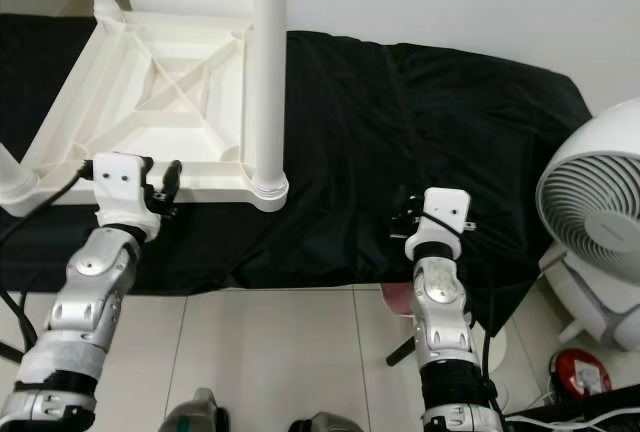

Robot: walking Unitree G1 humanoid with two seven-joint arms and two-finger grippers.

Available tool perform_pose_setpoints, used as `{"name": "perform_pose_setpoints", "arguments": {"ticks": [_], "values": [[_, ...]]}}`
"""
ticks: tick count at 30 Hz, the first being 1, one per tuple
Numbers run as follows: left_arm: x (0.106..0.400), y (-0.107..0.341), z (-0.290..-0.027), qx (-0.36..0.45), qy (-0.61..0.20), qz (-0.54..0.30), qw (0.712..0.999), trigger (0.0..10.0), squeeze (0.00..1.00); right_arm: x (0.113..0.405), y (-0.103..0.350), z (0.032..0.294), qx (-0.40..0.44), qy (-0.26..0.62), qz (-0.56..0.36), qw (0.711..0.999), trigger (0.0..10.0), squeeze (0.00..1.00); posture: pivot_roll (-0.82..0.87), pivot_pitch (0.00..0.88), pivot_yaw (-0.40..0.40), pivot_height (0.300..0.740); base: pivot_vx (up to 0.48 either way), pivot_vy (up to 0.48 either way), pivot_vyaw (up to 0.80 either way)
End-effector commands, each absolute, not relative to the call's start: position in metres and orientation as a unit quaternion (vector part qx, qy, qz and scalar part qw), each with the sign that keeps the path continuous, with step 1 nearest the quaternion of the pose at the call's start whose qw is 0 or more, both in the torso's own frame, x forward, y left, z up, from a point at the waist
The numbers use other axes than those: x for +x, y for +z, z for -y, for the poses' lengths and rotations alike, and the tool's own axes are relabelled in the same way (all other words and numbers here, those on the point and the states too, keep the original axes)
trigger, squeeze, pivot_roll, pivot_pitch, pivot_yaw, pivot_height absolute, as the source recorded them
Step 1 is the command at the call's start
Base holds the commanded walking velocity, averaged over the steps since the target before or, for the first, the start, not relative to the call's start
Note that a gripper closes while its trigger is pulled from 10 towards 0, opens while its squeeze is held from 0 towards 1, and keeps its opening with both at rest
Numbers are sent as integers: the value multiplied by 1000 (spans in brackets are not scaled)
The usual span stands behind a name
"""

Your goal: Building children table

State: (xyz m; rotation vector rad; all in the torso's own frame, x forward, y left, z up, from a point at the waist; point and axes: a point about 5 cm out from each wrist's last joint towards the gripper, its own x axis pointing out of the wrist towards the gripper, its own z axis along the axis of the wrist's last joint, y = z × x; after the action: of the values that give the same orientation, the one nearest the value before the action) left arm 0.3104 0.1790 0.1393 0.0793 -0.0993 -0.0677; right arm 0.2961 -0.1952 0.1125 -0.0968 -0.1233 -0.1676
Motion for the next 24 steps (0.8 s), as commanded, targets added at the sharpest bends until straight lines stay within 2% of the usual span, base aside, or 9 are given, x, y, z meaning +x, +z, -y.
{"name": "perform_pose_setpoints", "arguments": {"ticks": [1,9,21,24], "values": [[312,137,-177,30,-32,41,998,10000,0,296,111,197,-49,-82,55,994,10000,0,107,14,-56,740,0,0,0],[311,135,-177,18,-33,32,999,10000,0,298,110,192,-51,-57,50,996,10000,0,107,19,-57,740,0,0,0],[313,136,-173,12,-38,34,999,10000,0,300,111,188,-57,-48,51,996,10000,0,110,10,-59,740,0,476,0],[313,137,-171,7,-42,39,998,10000,0,300,111,187,-56,-44,52,996,10000,0,109,8,-60,740,0,0,0]]}}
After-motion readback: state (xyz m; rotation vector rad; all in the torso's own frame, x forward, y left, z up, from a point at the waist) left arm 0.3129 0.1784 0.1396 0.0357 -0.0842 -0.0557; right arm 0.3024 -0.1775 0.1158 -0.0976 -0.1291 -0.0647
